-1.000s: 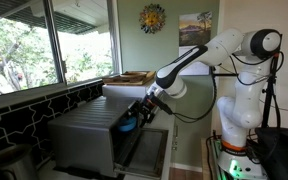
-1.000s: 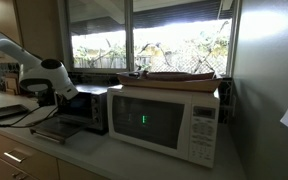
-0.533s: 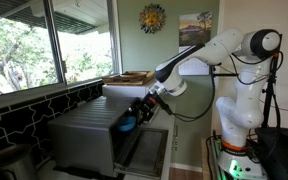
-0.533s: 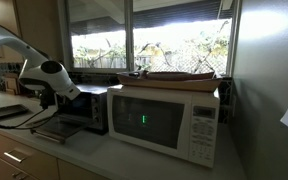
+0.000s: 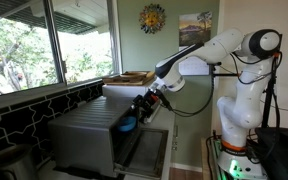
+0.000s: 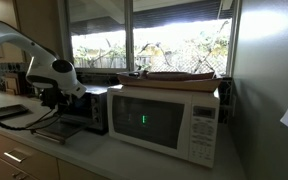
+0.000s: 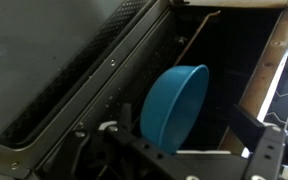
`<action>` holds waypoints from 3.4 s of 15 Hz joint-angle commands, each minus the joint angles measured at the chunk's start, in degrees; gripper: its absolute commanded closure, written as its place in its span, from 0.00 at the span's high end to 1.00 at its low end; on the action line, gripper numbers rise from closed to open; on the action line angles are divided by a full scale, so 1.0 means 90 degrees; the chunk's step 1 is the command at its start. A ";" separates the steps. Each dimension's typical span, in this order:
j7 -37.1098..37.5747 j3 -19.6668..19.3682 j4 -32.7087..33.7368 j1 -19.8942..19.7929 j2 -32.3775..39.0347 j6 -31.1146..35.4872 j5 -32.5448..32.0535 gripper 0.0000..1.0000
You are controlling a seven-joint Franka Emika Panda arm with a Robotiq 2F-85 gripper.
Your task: Open the microwave door, put the blue bowl in the microwave and then close the microwave door
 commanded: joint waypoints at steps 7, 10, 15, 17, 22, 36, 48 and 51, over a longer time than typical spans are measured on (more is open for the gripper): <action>0.0052 -0.0152 -0.0066 -0.1933 -0.0480 -0.2894 -0.2500 1.00; -0.0215 -0.0371 -0.0147 -0.2206 -0.0393 -0.3278 -0.2865 1.00; -0.0710 -0.0616 -0.0406 -0.2371 -0.0102 -0.3450 -0.2954 1.00; -0.0871 -0.0655 -0.0541 -0.2384 0.0037 -0.3397 -0.2883 1.00; -0.1163 -0.0717 -0.0741 -0.2402 0.0364 -0.3347 -0.2760 1.00; -0.1058 -0.0783 -0.0696 -0.2514 0.0835 -0.3802 -0.1740 1.00; -0.1132 -0.0823 -0.0920 -0.2975 0.0028 -0.4242 0.0366 1.00; -0.1256 -0.0781 -0.0975 -0.3019 -0.0194 -0.4205 0.0732 1.00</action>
